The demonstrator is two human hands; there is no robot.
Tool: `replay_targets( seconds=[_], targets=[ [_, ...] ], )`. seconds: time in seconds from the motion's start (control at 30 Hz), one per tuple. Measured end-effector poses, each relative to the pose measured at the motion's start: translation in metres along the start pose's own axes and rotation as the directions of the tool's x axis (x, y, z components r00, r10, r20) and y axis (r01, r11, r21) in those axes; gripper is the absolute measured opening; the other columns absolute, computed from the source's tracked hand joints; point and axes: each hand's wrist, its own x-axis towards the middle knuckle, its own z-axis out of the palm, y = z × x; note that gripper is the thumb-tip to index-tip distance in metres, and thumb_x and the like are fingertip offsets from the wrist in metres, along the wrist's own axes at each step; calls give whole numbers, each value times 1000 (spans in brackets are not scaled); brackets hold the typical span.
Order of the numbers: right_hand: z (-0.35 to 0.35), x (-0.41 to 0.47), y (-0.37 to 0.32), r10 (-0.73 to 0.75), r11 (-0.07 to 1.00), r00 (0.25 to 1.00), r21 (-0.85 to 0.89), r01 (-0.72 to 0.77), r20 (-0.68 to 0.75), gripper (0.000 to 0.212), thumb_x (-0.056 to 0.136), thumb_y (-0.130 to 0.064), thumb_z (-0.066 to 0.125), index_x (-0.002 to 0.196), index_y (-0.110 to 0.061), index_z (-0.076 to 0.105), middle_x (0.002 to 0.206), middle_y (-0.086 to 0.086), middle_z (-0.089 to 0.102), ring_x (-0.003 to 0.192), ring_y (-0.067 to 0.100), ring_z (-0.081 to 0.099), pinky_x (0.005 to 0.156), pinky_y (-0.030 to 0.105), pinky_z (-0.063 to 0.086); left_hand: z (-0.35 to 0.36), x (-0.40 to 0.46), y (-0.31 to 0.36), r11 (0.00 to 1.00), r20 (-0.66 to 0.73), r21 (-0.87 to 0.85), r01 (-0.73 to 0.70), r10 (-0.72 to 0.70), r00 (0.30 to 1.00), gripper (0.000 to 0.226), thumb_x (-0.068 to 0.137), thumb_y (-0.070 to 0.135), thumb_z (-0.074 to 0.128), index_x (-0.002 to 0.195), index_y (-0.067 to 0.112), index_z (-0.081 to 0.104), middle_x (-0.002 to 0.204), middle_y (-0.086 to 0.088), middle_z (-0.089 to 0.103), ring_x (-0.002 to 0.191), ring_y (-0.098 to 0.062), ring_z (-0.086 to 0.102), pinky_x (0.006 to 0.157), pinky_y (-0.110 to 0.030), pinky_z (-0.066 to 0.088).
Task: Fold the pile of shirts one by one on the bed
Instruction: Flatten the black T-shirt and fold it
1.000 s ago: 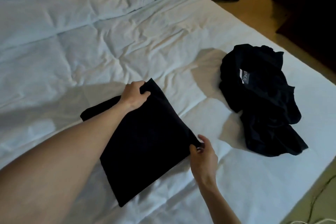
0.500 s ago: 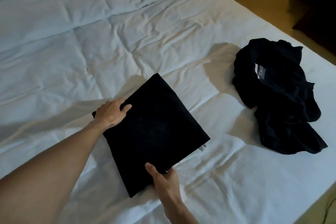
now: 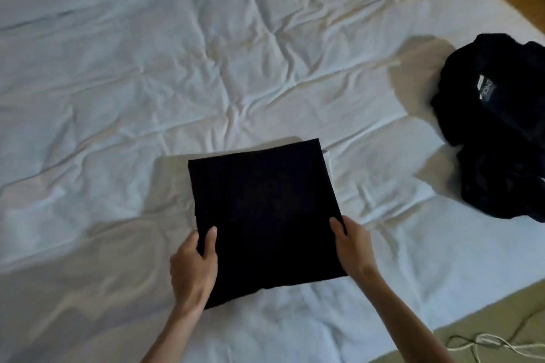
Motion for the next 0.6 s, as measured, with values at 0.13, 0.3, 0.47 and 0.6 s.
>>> replay_targets(
  seconds=[0.13,0.3,0.47,0.6],
  targets=[
    [-1,-16,18,57,993,998,-104,-59,-14,30,103,-26,44,75,-18,54,67,0,60,61,17,57,59,37,45,-1,-22,-4,991,-99,129,-25,38,994,32,93,45,58,103,15,61,95,-10,69,91,-38,66,76,-49,55],
    [0,-18,13,56,991,997,-124,-50,46,23,94,-45,58,98,-23,61,82,-9,66,75,9,64,60,27,48,24,30,77,786,-94,193,-587,610,787,63,80,14,69,139,7,49,138,-12,52,132,-31,47,111,-52,33],
    [-4,-16,15,40,993,998,-110,-34,54,23,92,-41,64,98,-18,65,82,-6,67,77,10,64,64,27,51,68,74,165,735,609,199,-649,426,669,81,81,32,62,152,23,26,153,-6,37,143,-26,30,119,-48,20],
    [-9,-15,20,64,997,988,-60,-56,143,29,77,-51,75,90,-26,68,75,-10,70,69,2,66,57,17,47,90,90,197,700,674,285,-654,339,656,78,68,43,68,139,26,43,127,-1,61,118,-25,55,104,-41,41]
  ],
)
